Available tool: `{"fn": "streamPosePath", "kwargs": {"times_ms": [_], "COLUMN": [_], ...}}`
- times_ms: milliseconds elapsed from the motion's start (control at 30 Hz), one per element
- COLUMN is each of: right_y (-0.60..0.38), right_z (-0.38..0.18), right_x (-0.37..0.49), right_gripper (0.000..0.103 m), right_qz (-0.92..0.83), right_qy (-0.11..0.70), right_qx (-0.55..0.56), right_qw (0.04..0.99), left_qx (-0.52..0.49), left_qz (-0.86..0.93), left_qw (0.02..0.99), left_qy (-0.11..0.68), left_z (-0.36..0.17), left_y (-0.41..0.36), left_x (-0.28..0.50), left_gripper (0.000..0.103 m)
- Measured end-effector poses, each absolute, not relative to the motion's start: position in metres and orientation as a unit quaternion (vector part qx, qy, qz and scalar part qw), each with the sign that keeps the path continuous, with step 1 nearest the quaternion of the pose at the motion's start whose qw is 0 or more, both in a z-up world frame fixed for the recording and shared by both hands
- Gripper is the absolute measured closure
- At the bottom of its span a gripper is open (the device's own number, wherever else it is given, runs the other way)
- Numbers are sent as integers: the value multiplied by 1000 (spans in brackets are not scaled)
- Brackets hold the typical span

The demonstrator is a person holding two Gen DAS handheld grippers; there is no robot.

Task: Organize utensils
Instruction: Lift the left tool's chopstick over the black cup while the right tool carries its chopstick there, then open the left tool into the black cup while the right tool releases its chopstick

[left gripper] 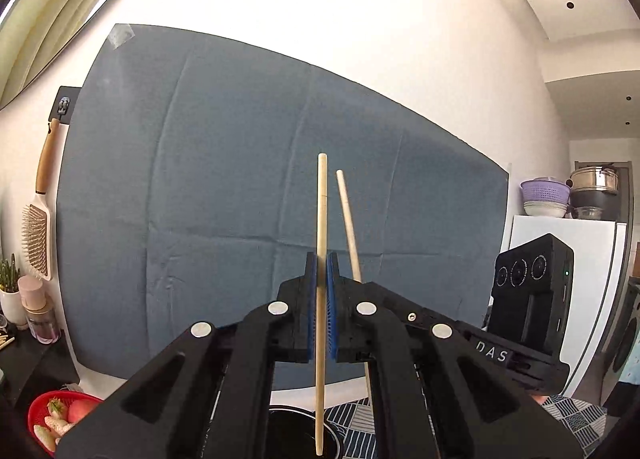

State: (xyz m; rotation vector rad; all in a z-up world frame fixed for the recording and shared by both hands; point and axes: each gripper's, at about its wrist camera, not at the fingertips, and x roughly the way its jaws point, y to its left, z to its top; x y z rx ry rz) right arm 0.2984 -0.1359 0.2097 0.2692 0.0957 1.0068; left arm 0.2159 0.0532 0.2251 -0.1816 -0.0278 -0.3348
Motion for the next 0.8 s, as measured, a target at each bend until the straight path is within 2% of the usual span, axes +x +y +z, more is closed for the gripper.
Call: {"fn": "streamPosePath", "kwargs": {"times_ms": [200,533,800], "right_y": [-121,-103,-88], "right_z": [184,153,142], "right_x": [304,324,321], "right_gripper": [98,98,98], "right_qz": [472,452,432], "right_qy": [46,97,130], "right_qx": [119,105,56], "right_qw": [873,881,891], "left_qx": [-105,-156,-137], "left_qz": [-165,-146,-132], "left_qw": [981,976,979], "left_qy": [-4,48,79], "left_z": [191,153,140], "left_y": [54,78,75], "left_x": [236,268,271], "left_gripper": [98,98,98]}}
